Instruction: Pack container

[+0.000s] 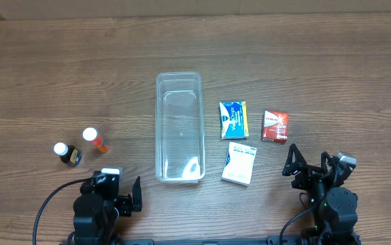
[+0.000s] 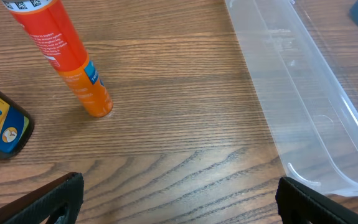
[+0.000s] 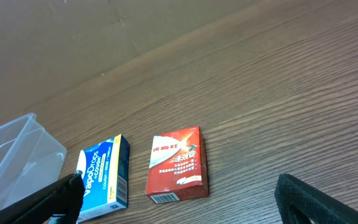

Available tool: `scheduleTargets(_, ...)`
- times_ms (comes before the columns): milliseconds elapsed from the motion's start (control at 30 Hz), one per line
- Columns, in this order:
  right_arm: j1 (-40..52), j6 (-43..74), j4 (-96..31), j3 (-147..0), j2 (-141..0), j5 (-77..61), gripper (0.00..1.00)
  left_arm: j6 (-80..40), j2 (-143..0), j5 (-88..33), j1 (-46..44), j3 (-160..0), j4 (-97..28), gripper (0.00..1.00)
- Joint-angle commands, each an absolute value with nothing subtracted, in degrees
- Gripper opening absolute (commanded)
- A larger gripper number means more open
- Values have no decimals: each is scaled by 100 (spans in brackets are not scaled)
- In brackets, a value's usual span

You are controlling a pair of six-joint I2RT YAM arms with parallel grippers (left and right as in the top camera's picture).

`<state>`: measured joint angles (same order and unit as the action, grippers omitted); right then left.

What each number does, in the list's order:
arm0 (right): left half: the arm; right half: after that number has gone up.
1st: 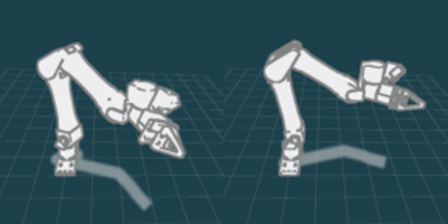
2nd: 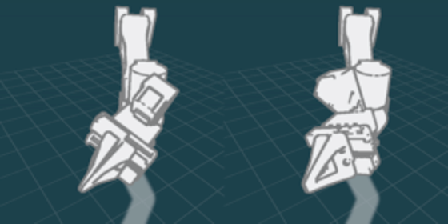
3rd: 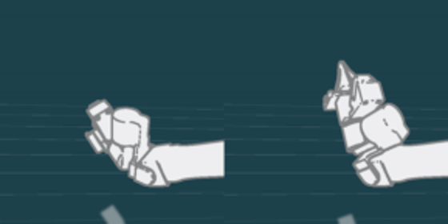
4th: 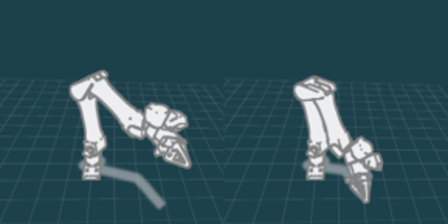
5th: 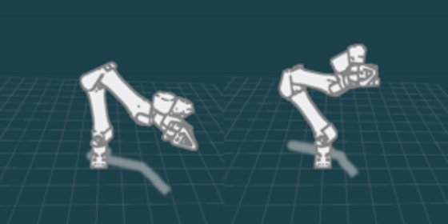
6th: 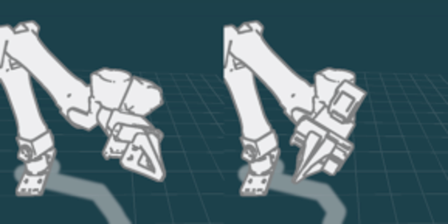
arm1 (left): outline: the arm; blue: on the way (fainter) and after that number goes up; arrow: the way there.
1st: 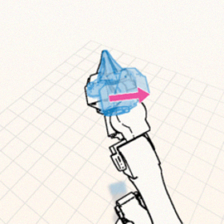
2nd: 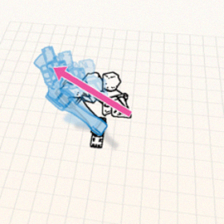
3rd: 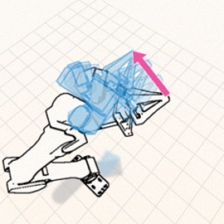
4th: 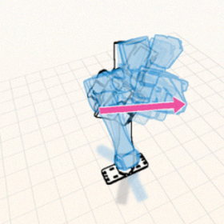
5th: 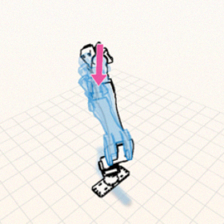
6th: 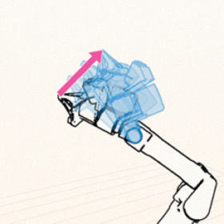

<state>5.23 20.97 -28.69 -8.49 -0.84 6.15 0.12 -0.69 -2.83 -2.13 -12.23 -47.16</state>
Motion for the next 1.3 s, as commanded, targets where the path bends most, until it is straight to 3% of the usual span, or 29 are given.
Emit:
scheduleTargets(0,508,2099,-2838,-799,-19,593,100,-23,-27,-281,-189,-1197,-4696,100)
scheduleTargets(1000,515,2318,-2718,-799,-16,290,100,-23,-27,-281,-189,-1197,-4696,100)
scheduleTargets(1067,515,3057,-2375,-799,-19,-510,100,-23,-27,-281,-189,-1197,-4696,100)
scheduleTargets(1167,515,3081,-939,-829,-19,-1551,100,-23,-27,-281,-189,-1197,-4696,100)
scheduleTargets(1267,515,3151,-456,-1525,-432,-1623,100,-23,-27,-281,-189,-1197,-4696,100)
